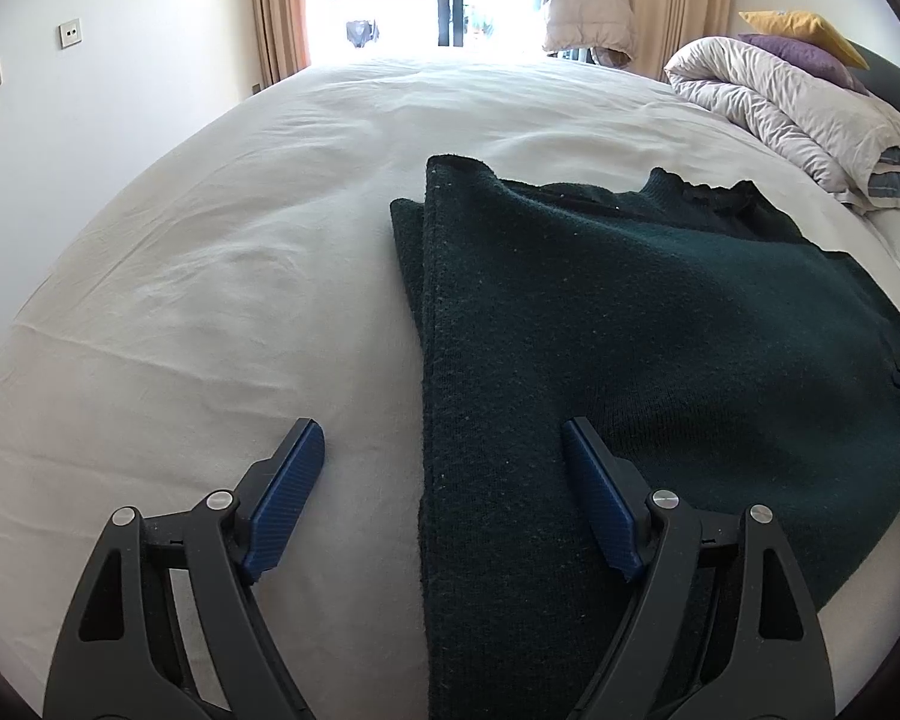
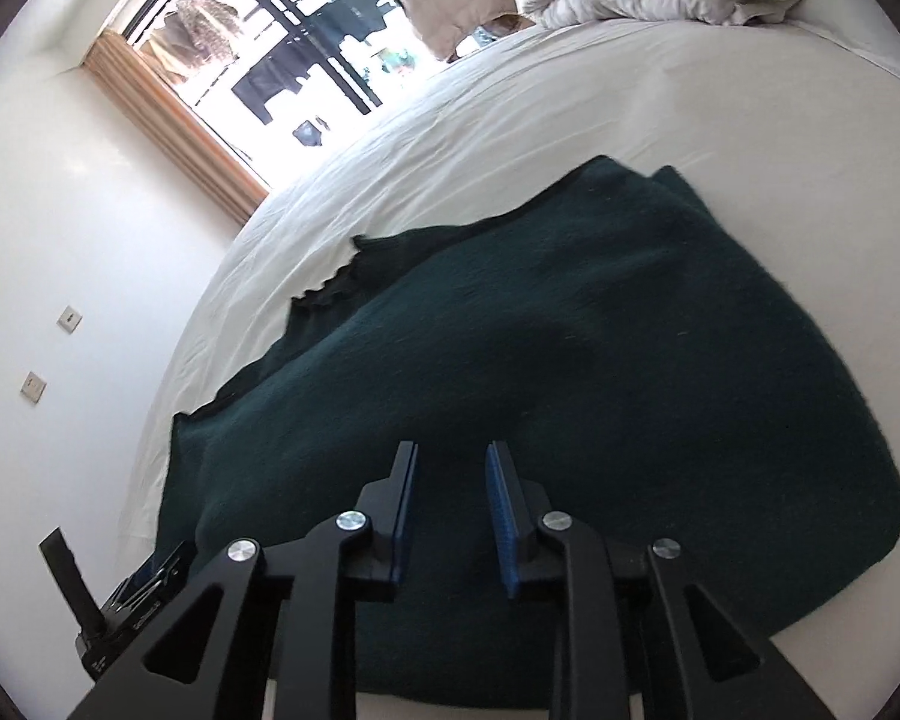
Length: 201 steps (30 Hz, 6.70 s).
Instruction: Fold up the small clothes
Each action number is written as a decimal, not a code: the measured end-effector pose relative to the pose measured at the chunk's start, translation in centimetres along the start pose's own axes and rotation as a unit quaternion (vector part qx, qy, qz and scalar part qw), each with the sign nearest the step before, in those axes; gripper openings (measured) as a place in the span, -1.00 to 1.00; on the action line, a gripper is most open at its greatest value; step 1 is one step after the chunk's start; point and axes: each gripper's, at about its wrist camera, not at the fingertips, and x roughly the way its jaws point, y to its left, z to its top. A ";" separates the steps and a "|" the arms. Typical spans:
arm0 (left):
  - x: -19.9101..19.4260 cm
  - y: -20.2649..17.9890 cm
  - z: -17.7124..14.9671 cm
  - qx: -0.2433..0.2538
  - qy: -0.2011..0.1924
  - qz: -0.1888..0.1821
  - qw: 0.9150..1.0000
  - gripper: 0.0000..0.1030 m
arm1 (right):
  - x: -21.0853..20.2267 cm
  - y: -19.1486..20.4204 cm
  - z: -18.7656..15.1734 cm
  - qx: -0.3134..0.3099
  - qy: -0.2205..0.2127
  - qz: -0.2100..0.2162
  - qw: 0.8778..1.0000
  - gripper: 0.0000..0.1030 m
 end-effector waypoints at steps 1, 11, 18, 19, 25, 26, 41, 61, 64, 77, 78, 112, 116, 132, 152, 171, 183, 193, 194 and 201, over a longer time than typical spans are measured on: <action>0.0 0.0 0.0 0.000 0.000 0.000 1.000 0.59 | 0.4 1.3 -0.4 -0.016 0.011 0.019 1.000 -0.46; 0.1 0.1 -0.2 -0.001 -0.004 -0.001 1.000 0.60 | 6.8 6.7 -3.1 -0.042 0.087 0.105 0.990 -0.08; -0.3 0.9 -0.3 -0.017 -0.017 -0.024 0.999 0.60 | 5.2 8.6 -0.7 -0.080 0.084 0.094 0.989 -0.04; -0.5 1.3 -0.4 -0.028 -0.023 -0.036 0.999 0.60 | 5.2 9.2 0.1 -0.095 0.081 0.100 0.987 0.01; -1.6 5.6 -2.0 -0.126 -0.050 -0.114 0.984 0.59 | 8.9 16.2 3.0 -0.288 0.116 0.078 0.947 0.02; -1.6 5.7 -2.0 -0.128 -0.051 -0.116 0.984 0.59 | 9.9 17.6 3.2 -0.320 0.126 0.074 0.936 0.02; -1.9 6.4 -2.7 -0.145 -0.077 -0.128 0.978 0.59 | 20.2 24.4 1.1 -0.487 0.186 0.034 0.853 0.15; -2.7 6.5 -2.8 -0.158 -0.092 -0.130 0.974 0.59 | 23.0 27.1 1.3 -0.470 0.110 -0.008 0.876 -0.91; -2.4 6.0 -2.6 -0.151 -0.084 -0.122 0.977 0.59 | 24.3 25.2 2.4 -0.414 0.132 0.002 0.901 -0.89; -1.4 4.4 -2.1 -0.112 -0.060 -0.074 0.989 0.59 | 6.9 7.8 5.9 -0.202 0.052 0.071 0.976 -0.01; -1.3 4.2 -2.0 -0.108 -0.058 -0.069 0.990 0.59 | 6.6 5.1 6.5 -0.172 0.051 0.060 0.982 -0.01; -4.8 4.0 -4.5 -0.048 -0.006 -0.008 0.999 0.58 | 3.4 3.8 -2.0 0.007 0.073 0.177 0.982 -0.36; -7.8 3.5 -3.9 -0.058 -0.045 -0.016 0.997 0.57 | 7.1 4.7 -3.7 0.003 0.121 0.164 0.979 -0.34; -4.8 -4.0 -4.0 0.039 0.007 -0.043 0.998 0.57 | 3.0 1.4 -3.7 0.025 0.102 0.193 0.976 -0.36; -8.7 -0.5 -6.2 -0.067 -0.026 -0.098 0.993 0.57 | 0.1 -1.3 -1.5 0.048 0.025 0.182 0.982 0.11; -7.3 4.8 -8.9 -0.414 0.017 -0.264 0.871 0.99 | 1.3 -2.1 0.0 0.087 0.020 0.215 0.973 0.05; -3.3 4.2 -6.8 -0.506 0.019 -0.303 0.807 0.93 | 1.6 -1.9 0.5 0.085 0.019 0.220 0.972 -0.11; 0.8 3.1 -5.8 -0.490 0.025 -0.323 0.810 -0.35 | 3.0 -1.4 2.1 0.080 0.033 0.197 0.977 -0.37; 1.3 3.3 -5.7 -0.495 0.023 -0.326 0.805 -0.35 | 3.1 -1.5 2.2 0.080 0.033 0.193 0.977 -0.41; 3.8 4.3 -3.3 -0.498 0.020 -0.323 0.805 -0.35 | 4.8 -2.4 3.5 0.108 0.043 0.171 0.978 -0.59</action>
